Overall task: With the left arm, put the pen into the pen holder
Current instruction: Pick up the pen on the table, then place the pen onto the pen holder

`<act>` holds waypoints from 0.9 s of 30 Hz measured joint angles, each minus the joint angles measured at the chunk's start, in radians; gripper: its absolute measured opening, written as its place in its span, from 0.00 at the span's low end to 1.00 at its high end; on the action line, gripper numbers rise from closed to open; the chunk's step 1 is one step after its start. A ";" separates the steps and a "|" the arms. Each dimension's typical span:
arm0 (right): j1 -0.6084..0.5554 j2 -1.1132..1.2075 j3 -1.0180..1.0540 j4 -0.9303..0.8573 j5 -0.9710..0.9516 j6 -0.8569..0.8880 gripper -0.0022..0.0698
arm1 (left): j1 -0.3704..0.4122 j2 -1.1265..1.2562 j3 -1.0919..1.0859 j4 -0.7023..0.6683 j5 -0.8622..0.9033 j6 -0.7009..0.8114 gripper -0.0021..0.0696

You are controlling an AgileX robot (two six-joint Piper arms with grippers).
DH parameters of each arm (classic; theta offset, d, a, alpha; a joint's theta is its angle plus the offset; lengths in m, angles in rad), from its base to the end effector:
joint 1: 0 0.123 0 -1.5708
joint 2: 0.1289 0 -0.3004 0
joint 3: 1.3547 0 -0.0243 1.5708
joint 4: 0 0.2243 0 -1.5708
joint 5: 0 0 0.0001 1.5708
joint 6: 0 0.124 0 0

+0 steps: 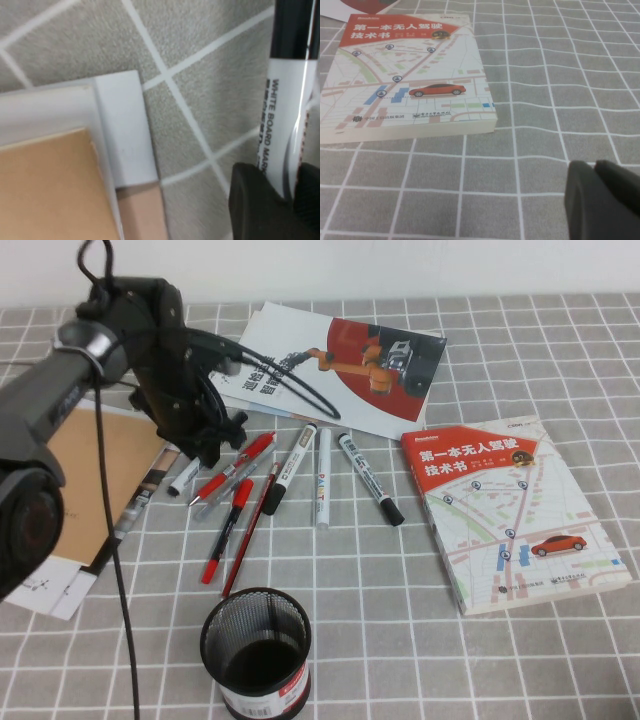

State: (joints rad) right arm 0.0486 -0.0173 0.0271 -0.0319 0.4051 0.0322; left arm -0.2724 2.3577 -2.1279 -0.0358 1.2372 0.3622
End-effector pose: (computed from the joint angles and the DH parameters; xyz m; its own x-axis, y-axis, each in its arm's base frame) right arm 0.0406 0.0004 0.1580 -0.3214 -0.0128 -0.9469 -0.0358 0.9994 -0.0013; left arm 0.4681 -0.1351 0.1765 -0.7937 0.5780 -0.1899 0.5830 0.8117 0.0341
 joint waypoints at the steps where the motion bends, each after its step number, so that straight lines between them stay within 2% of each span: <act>1: 0.000 0.000 0.000 0.000 0.000 0.000 0.01 | 0.002 -0.016 0.000 -0.010 0.000 -0.004 0.18; 10: 0.000 0.000 0.000 0.000 0.000 0.000 0.01 | 0.002 -0.273 0.008 -0.040 0.000 -0.033 0.18; 14: 0.000 0.000 0.000 0.000 0.000 0.000 0.01 | 0.002 -0.429 0.083 -0.045 0.000 -0.056 0.18; 20: 0.000 0.000 0.000 0.000 0.000 0.000 0.01 | 0.002 -0.708 0.367 -0.089 -0.019 -0.058 0.18; 27: 0.000 0.000 0.000 0.000 0.000 0.000 0.01 | 0.002 -1.008 0.776 -0.225 -0.283 0.000 0.18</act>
State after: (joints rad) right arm 0.0486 -0.0173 0.0271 -0.0319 0.4051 0.0322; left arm -0.2701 1.3496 -1.3518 -0.2603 0.9544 0.3620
